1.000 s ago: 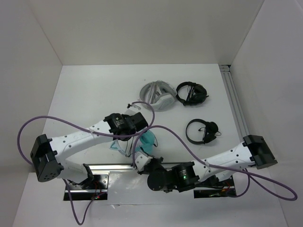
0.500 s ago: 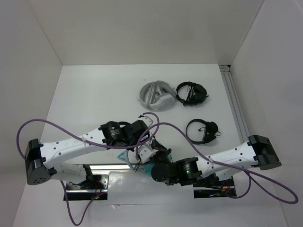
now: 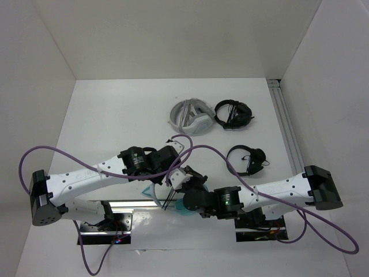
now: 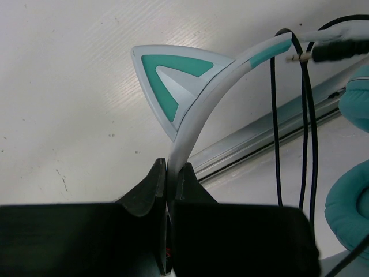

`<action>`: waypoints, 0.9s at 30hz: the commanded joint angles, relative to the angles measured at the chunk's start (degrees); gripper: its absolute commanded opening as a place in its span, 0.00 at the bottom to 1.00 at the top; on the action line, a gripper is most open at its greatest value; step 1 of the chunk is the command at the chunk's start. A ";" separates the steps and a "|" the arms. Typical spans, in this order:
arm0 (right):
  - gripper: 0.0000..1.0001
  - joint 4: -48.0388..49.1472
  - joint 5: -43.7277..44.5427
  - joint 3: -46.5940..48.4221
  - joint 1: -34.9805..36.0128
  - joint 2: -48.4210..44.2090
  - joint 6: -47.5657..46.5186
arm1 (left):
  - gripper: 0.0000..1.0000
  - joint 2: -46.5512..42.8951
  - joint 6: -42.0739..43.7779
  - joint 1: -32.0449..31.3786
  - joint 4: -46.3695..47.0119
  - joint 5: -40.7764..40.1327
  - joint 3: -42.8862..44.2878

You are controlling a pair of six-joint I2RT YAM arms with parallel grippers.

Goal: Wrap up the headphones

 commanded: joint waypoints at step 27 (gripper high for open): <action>0.15 4.19 3.70 -1.09 -5.21 3.42 3.39 | 0.00 -9.14 2.75 -1.60 -4.02 7.30 4.09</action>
